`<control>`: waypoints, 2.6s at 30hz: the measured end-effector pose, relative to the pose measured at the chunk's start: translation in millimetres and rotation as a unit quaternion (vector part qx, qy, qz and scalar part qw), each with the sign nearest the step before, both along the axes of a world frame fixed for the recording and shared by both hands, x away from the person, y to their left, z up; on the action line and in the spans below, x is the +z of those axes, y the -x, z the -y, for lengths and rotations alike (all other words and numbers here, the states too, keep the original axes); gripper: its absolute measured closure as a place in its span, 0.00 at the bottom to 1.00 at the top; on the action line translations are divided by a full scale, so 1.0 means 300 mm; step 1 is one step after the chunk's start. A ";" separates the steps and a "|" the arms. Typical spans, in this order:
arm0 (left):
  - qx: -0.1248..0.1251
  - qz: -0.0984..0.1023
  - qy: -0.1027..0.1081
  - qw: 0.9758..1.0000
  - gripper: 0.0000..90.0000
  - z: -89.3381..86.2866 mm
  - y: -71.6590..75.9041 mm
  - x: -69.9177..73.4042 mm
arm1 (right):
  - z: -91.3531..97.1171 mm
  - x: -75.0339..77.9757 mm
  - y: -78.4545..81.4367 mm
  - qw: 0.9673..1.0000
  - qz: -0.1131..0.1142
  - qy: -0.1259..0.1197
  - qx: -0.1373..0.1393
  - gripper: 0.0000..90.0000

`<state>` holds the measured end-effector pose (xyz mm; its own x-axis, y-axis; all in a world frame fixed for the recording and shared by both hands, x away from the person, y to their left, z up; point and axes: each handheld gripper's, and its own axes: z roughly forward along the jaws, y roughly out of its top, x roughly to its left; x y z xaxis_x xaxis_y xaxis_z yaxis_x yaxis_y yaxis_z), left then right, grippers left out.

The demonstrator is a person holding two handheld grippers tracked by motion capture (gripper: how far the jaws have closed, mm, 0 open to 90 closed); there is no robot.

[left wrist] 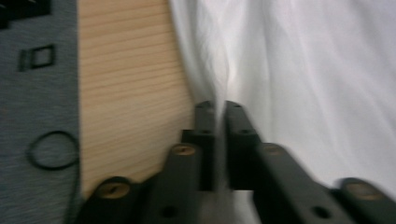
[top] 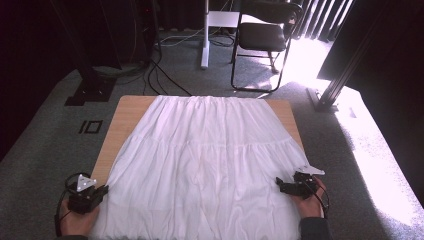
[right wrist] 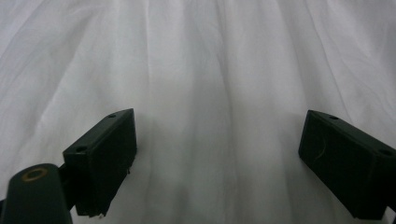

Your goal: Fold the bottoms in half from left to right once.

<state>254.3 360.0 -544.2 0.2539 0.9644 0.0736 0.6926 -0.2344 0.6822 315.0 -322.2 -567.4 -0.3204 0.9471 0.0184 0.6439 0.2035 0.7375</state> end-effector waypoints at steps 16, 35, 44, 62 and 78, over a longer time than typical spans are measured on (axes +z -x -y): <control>0.117 0.088 -0.024 0.989 0.99 -0.184 -0.003 0.189 | -0.009 0.000 0.009 1.000 0.003 -0.001 -0.004 0.15; 0.113 0.135 -0.016 0.984 0.99 -0.191 0.025 0.352 | -0.074 0.001 0.038 1.000 0.003 -0.002 0.014 0.15; -0.083 0.175 0.073 0.978 0.99 0.095 -0.004 0.546 | -0.087 0.001 0.041 1.000 0.003 -0.002 0.019 0.15; -0.408 0.135 0.156 0.889 0.99 0.839 -0.161 0.651 | -0.087 0.001 0.041 1.000 0.003 -0.002 0.019 0.15; -0.472 0.011 0.165 0.866 0.68 1.231 -0.274 0.382 | -0.059 0.043 0.065 1.000 0.022 -0.011 0.000 0.46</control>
<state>336.4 -9.2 -429.6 0.9425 0.2977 -0.1518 0.2851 -0.4796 0.8299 295.6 -304.6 -554.6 -0.3214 0.9466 0.0246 0.6101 0.1871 0.7699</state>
